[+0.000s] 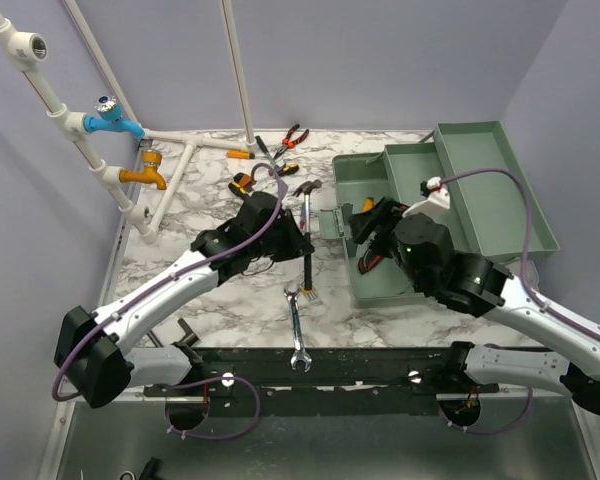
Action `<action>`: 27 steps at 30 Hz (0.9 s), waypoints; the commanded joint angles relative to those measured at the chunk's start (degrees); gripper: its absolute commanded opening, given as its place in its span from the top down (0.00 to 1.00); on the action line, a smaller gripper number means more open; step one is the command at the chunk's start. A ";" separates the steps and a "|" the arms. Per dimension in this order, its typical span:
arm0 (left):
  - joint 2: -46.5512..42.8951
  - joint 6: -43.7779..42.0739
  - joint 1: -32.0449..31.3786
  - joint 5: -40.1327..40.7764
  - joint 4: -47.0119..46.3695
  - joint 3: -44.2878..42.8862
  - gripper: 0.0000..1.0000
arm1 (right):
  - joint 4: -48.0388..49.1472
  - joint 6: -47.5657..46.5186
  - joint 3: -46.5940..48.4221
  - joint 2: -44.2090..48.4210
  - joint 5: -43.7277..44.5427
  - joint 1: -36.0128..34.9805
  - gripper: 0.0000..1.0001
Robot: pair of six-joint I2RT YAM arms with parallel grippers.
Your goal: Pack the tool kit
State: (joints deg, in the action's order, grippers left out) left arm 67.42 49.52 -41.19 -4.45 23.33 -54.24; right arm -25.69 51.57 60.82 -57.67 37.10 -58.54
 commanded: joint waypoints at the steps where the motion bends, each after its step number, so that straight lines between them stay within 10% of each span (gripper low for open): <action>1: 7.31 4.96 -2.91 -7.07 -9.24 -10.35 1.00 | -11.48 -3.28 4.13 2.81 15.65 0.00 0.28; 15: 41.10 11.27 -7.98 -3.65 -0.18 -43.51 1.00 | -18.23 -4.29 6.23 7.70 21.12 0.00 0.29; 27: 54.13 17.68 -8.56 3.97 7.81 -53.13 1.00 | -19.56 -4.61 5.12 10.94 22.60 -0.01 0.29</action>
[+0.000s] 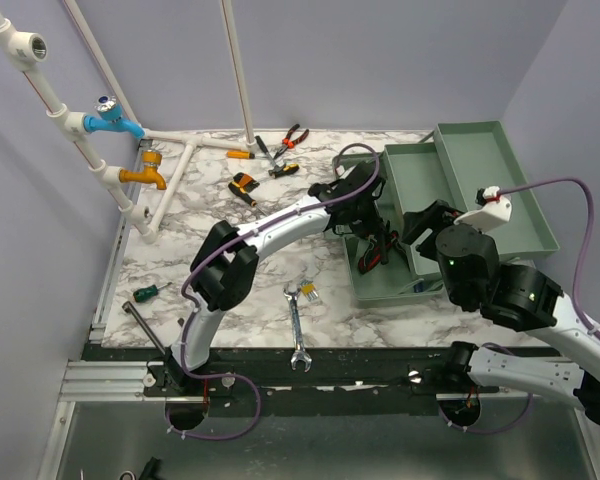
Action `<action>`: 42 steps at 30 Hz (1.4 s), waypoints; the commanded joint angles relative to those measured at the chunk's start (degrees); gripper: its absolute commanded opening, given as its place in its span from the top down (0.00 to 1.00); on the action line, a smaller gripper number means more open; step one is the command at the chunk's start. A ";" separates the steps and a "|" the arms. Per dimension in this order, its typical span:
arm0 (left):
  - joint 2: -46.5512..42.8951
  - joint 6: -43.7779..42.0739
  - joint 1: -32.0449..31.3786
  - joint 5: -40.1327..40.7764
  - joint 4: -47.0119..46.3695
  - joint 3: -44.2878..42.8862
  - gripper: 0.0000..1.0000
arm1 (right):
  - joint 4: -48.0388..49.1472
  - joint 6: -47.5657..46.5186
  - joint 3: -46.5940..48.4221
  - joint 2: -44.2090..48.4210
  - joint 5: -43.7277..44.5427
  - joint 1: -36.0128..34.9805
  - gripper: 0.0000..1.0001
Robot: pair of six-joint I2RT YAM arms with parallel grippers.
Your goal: Pack the tool kit
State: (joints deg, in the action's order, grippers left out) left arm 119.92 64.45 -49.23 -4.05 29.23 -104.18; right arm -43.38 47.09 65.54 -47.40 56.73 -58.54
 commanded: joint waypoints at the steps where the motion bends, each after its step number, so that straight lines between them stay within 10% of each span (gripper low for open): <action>1: 2.23 3.08 -0.57 3.53 1.26 -2.86 1.00 | -1.98 -0.01 0.17 0.74 3.12 0.01 0.30; 6: 5.47 -0.42 -0.62 0.38 0.35 -5.40 0.97 | -1.32 -2.10 -0.32 0.48 2.01 0.01 0.30; 14: 1.86 -6.03 -0.60 1.07 3.30 -7.26 0.36 | -6.02 -2.62 3.83 -5.87 -0.30 0.00 0.29; 27: -20.08 -20.61 1.96 10.92 11.06 -3.05 0.26 | 1.26 -10.33 5.84 -7.82 -3.95 -0.02 0.29; 33: -36.13 -26.97 4.23 20.68 11.49 11.10 0.03 | 6.91 -15.51 6.52 -12.91 -11.07 -0.05 0.31; 42: -65.00 -20.92 13.32 31.73 0.65 48.13 0.01 | 13.08 -15.51 13.10 -31.45 -21.41 0.12 0.31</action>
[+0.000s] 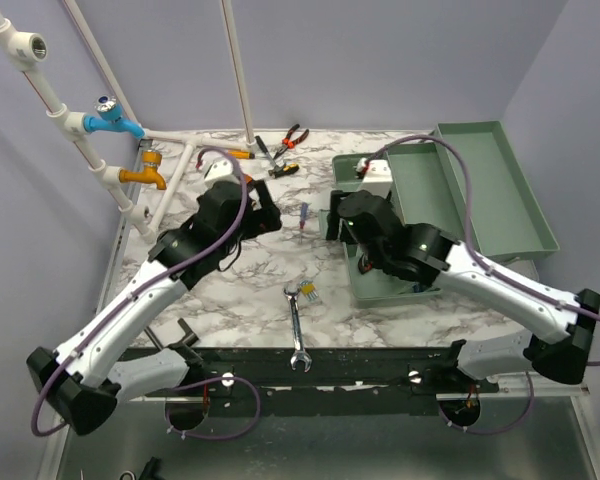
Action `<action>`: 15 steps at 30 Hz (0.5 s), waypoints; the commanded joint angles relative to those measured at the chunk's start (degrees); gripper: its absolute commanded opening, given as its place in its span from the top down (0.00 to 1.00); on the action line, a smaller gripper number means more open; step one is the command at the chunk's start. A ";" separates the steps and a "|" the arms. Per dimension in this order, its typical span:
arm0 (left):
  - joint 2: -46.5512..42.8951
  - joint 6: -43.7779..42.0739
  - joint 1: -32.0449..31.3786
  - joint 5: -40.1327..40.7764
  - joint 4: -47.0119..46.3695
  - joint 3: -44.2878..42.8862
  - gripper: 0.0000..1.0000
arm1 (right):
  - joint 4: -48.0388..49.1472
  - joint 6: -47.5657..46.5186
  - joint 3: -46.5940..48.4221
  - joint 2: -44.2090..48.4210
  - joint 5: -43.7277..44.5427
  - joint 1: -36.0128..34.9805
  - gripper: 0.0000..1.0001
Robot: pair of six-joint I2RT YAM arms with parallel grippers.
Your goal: Pack the tool kit
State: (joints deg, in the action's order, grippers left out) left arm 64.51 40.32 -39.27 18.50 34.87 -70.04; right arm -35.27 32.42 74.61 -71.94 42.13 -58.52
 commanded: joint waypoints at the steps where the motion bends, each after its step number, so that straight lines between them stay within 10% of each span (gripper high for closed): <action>1: -12.86 3.64 3.80 11.37 -6.34 18.26 0.02 | 5.74 -0.54 5.32 -9.86 -7.80 0.21 0.30; 15: -42.27 -6.80 4.24 6.42 -24.35 51.97 0.03 | 5.22 4.71 28.97 -45.32 -15.55 7.48 0.34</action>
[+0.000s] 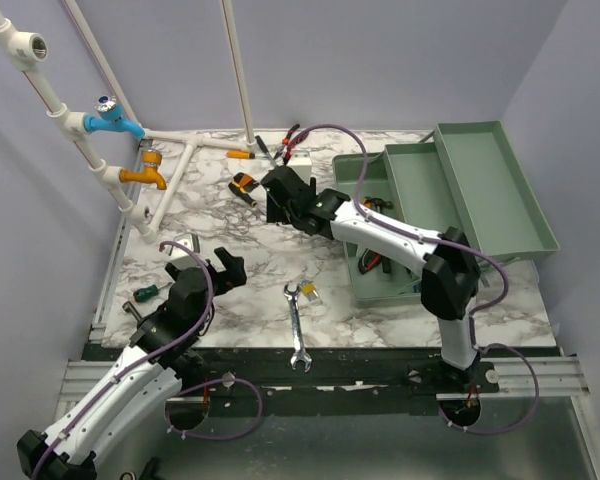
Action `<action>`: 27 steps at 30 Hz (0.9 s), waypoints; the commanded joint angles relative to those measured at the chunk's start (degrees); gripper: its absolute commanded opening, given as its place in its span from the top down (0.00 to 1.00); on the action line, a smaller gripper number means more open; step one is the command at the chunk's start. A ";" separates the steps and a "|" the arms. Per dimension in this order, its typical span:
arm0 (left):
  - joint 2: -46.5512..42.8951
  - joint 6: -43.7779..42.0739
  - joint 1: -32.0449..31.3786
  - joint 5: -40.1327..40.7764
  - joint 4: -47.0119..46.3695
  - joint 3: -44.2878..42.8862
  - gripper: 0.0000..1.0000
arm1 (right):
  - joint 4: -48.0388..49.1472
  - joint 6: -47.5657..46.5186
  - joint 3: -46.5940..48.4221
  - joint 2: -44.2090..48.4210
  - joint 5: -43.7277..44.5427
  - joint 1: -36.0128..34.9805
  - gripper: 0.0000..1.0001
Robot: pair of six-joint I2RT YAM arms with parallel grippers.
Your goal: Pack the tool kit
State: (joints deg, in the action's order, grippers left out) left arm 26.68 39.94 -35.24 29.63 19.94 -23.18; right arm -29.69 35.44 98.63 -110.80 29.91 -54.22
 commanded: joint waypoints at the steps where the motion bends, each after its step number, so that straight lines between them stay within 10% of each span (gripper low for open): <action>1: -4.98 -7.23 0.18 -5.29 -10.13 6.08 0.03 | -0.66 1.67 6.41 -8.09 -3.36 3.82 0.34; 11: 1.36 -10.32 0.09 -19.39 -21.33 9.25 0.04 | -2.78 1.67 15.12 -21.22 -3.57 10.06 0.37; 27: 0.09 -10.41 0.05 -17.33 -20.91 9.82 0.04 | -3.88 2.97 17.82 -30.14 -6.71 11.51 0.59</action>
State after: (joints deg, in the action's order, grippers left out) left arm 27.90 30.02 -35.27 12.36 0.82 -13.89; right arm -31.46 37.32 115.87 -139.13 26.48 -43.03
